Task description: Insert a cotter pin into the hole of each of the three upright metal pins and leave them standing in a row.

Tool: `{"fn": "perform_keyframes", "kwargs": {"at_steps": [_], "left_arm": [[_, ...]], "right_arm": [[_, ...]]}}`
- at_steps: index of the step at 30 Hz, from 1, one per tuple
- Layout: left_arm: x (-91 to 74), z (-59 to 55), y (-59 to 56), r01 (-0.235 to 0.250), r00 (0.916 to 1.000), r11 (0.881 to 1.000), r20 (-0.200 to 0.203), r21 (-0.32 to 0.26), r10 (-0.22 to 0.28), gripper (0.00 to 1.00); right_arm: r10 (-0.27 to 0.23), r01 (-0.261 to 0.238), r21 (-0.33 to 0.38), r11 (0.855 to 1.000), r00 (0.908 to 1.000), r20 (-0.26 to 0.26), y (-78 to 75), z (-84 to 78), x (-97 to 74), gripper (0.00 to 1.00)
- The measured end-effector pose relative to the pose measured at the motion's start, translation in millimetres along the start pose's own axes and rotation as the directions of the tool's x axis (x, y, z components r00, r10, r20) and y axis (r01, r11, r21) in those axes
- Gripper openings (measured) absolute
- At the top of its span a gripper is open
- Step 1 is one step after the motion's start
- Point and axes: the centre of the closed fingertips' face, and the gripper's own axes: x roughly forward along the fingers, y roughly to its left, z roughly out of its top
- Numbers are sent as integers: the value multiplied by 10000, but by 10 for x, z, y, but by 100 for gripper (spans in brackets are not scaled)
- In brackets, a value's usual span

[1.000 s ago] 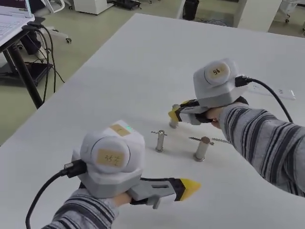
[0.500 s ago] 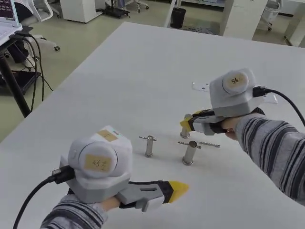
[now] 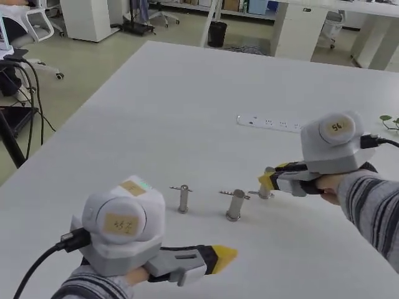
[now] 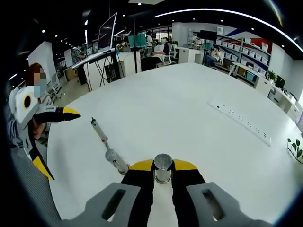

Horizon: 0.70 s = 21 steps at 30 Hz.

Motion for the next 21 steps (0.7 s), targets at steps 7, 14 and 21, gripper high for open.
{"fn": "perform_keyframes", "kwargs": {"at_steps": [7, 14, 21], "left_arm": [[-5, 18, -9, 14, 10000, 10000, 47, 91, -14, 98], [7, 23, -49, 135, 9999, 9997, 26, 185, -136, 98], [8, 35, -77, 220, 9997, 9995, 43, 223, -221, 98]], "right_arm": [[-102, 104, 203, 9997, 9999, -109, 15, -172, -149, 8], [-135, 138, 373, 9992, 9999, -72, 77, -284, -261, 8], [-97, 102, 559, 9984, 9999, -93, 179, -407, -352, 8]]}}
